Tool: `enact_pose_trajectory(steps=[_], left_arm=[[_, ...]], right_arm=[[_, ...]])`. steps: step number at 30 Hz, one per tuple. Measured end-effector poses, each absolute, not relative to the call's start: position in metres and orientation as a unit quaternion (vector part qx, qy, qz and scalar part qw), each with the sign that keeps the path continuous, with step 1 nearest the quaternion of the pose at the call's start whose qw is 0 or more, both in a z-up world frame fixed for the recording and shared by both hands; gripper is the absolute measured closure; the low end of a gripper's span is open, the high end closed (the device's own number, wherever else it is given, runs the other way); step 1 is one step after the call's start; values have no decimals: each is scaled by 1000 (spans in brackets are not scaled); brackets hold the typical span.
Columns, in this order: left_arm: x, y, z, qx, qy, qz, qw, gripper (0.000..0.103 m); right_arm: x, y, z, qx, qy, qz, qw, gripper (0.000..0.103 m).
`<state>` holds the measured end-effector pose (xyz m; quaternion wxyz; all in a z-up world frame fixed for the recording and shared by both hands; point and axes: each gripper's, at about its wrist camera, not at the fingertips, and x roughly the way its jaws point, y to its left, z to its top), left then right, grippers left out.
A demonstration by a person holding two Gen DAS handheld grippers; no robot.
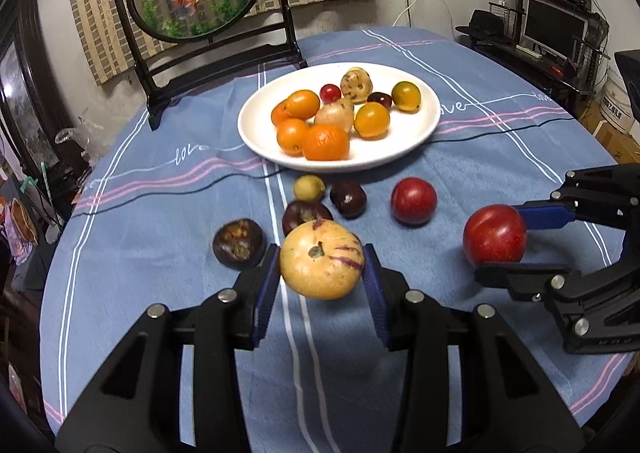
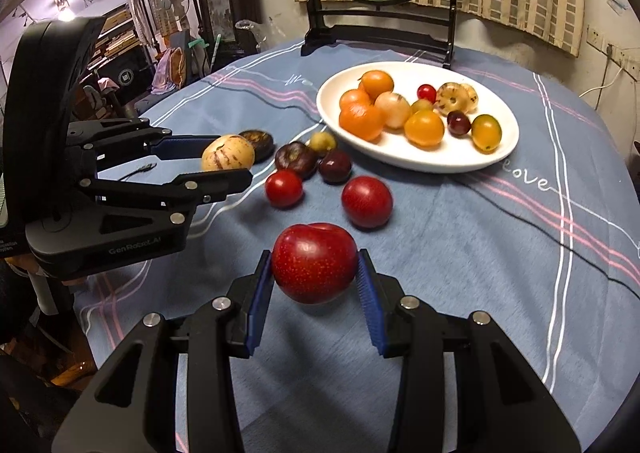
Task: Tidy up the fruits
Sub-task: 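Carry the striped pale fruit and red apple over the plate with both grippers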
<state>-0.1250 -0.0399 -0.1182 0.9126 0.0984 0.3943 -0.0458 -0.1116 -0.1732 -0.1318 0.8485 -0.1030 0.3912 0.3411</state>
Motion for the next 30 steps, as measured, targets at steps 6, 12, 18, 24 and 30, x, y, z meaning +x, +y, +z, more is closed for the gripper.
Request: enact_pose_trajectory(steps=[6, 12, 18, 24, 30], left_arm=[[-116, -38, -117, 105, 391, -45, 913, 62], [-111, -37, -121, 104, 399, -47, 910, 62], [-102, -39, -112, 115, 390, -46, 912, 62], [-64, -35, -69, 105, 352, -64, 928, 62], [1, -39, -51, 94, 363, -67, 925, 61]], right_arm=[[-99, -180, -132, -98, 392, 335, 851, 61], [-100, -178, -138, -104, 398, 337, 847, 61], [-93, -179, -125, -107, 386, 336, 852, 61], [-60, -184, -85, -99, 347, 317, 877, 61], [-4, -182, -63, -81, 328, 285, 897, 61]])
